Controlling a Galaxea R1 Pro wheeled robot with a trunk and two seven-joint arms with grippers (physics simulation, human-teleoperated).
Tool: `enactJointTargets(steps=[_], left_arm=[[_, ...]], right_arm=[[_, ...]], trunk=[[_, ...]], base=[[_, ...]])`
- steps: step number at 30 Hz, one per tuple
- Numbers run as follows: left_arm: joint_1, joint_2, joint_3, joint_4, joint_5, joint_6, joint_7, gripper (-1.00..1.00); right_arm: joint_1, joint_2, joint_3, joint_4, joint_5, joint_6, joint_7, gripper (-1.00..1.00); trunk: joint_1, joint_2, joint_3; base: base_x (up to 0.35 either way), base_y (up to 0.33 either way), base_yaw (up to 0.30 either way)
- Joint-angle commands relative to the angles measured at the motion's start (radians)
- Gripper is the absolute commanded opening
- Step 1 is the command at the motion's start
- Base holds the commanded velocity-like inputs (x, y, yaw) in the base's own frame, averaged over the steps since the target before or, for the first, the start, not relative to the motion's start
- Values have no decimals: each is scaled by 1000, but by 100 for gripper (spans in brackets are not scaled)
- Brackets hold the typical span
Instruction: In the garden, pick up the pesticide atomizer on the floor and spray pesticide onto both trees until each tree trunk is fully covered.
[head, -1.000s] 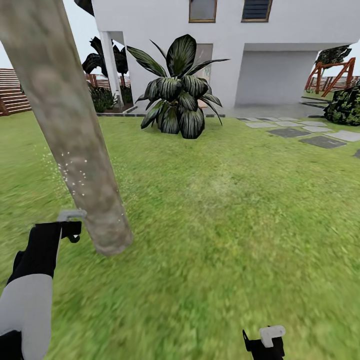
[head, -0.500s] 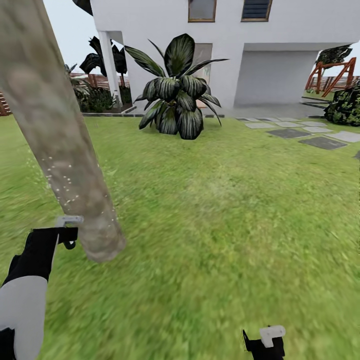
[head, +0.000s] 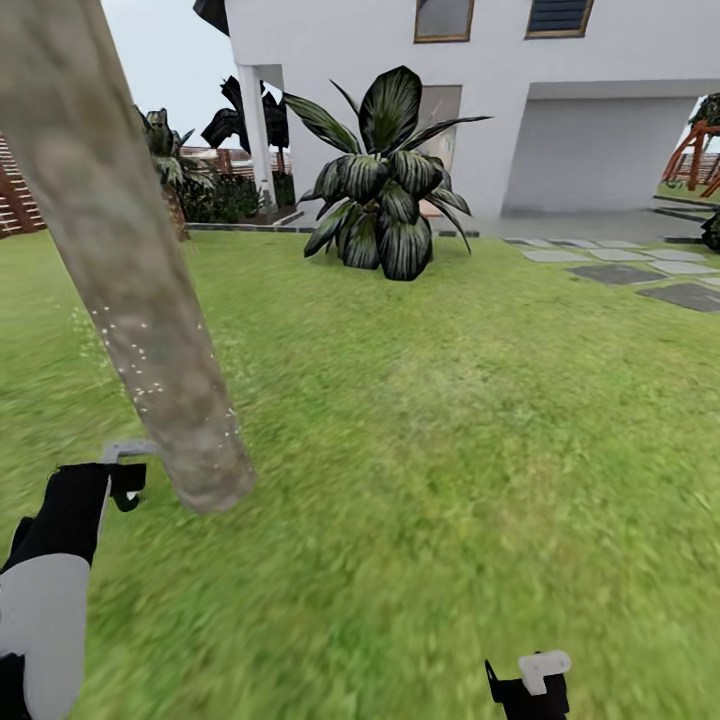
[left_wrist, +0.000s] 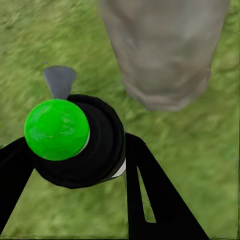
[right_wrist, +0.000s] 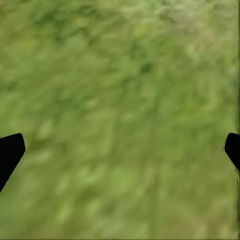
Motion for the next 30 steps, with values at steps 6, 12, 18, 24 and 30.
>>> enactJointTargets(steps=[6, 12, 18, 24, 30], left_arm=[[-3, -58, -6, 56, 8, -1, 13, -100], [-2, -17, 3, 55, 5, -1, 13, -100], [3, 37, 55, 59, 5, -11, 13, -100], [-2, -60, 54, 76, 4, -11, 13, -100], [-5, -55, 63, 69, 6, -11, 60, -100]], right_arm=[[0, 0, 0, 0, 0, 0, 0, 100], [0, -2, 0, 0, 1, 0, 0, 100], [0, 0, 0, 0, 0, 0, 0, 100], [0, 1, 0, 0, 0, 0, 0, 100], [0, 0, 0, 0, 0, 0, 0, 100]], trunk=[[0, 0, 0], [0, 0, 0], [0, 0, 0], [0, 0, 0], [0, 0, 0]], base=[[202, -226, 3], [214, -215, 0], [124, -240, 7], [3, -272, 232], [42, -270, 274]])
